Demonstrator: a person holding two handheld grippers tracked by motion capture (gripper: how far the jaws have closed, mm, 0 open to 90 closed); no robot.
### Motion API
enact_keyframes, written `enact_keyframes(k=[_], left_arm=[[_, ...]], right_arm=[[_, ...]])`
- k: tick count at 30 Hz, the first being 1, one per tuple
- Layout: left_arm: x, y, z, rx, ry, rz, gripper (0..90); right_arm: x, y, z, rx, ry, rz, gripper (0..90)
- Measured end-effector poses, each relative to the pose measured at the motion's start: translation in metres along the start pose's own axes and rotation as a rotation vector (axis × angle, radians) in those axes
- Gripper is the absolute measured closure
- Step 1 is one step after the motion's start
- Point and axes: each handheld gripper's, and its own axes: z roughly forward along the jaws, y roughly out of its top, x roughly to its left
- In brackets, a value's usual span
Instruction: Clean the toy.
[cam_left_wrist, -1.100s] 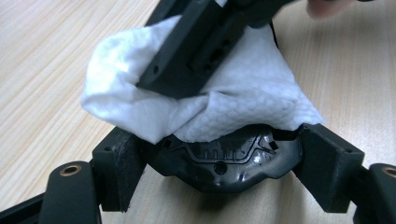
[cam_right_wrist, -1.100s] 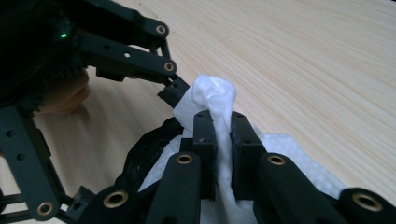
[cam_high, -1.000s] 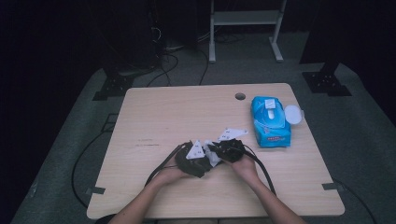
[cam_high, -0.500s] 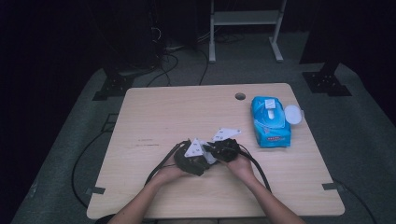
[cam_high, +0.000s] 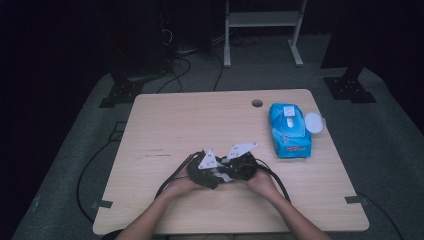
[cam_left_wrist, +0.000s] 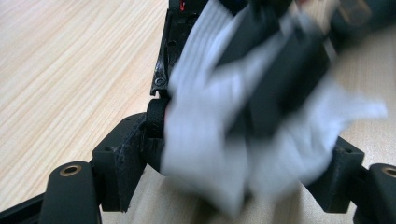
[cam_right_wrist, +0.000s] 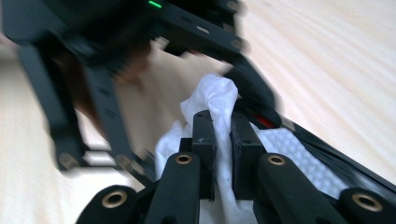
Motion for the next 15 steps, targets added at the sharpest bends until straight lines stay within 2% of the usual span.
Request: enact_keyframes(k=[4,7,9,12,15], left_arm=[[-0.001,0.001,0.001,-0.001,0.004,0.000,23.6],[-0.001,0.002,0.001,-0.002,0.004,-0.001,23.6],[-0.002,0.001,0.001,0.007,0.006,0.005,23.6],[-0.001,0.000,0.001,0.009,0.004,0.003,23.6],[0.000,-0.001,0.000,0.011,0.005,0.003,23.6]], right_arm=[[-0.010,-0.008,-0.011,-0.003,-0.035,0.036,82.3],[-0.006,-0.006,-0.007,-0.018,0.003,0.042,82.3],[0.000,-0.003,-0.001,-0.018,0.027,0.025,82.2],[-0.001,-0.003,0.000,-0.008,0.028,0.015,82.3],[-0.010,-0.010,-0.014,0.007,-0.023,0.018,82.2]])
